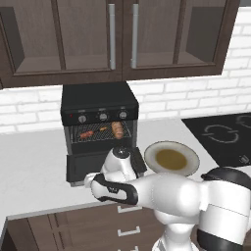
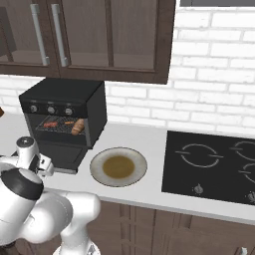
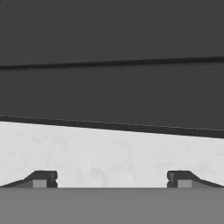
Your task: Pick up the kebab skewer and baguette bread, and place them inside the toaster oven. Close the toaster oven door and start by setting the timer.
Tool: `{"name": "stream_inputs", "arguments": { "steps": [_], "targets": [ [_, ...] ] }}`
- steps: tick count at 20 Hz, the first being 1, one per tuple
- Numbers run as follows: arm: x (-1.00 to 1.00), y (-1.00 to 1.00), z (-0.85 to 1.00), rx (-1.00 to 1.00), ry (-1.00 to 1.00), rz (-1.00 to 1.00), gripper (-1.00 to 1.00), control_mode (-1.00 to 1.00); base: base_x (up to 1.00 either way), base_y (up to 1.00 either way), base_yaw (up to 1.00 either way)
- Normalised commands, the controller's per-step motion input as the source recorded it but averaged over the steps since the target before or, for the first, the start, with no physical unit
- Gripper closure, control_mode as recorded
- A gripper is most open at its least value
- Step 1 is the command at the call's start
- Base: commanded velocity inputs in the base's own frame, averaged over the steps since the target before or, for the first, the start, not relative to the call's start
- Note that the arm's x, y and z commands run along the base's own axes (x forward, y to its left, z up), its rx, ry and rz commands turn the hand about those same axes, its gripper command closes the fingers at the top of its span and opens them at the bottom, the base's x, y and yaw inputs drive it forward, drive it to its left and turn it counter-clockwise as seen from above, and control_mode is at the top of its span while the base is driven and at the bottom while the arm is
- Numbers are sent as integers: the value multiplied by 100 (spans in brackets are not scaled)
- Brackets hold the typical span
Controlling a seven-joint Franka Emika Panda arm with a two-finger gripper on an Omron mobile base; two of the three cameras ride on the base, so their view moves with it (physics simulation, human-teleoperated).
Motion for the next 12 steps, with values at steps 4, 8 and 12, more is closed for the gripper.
{"name": "stream_inputs", "arguments": {
  "steps": [4, 8, 12],
  "targets": [
    [16, 0, 0, 0, -5, 0, -100, -100, 0, 0, 0],
    [16, 0, -1, 0, -5, 0, -100, -100, 0, 0, 0],
    [17, 0, -3, 0, -4, 0, -100, -100, 0, 0, 0]
  ]
}}
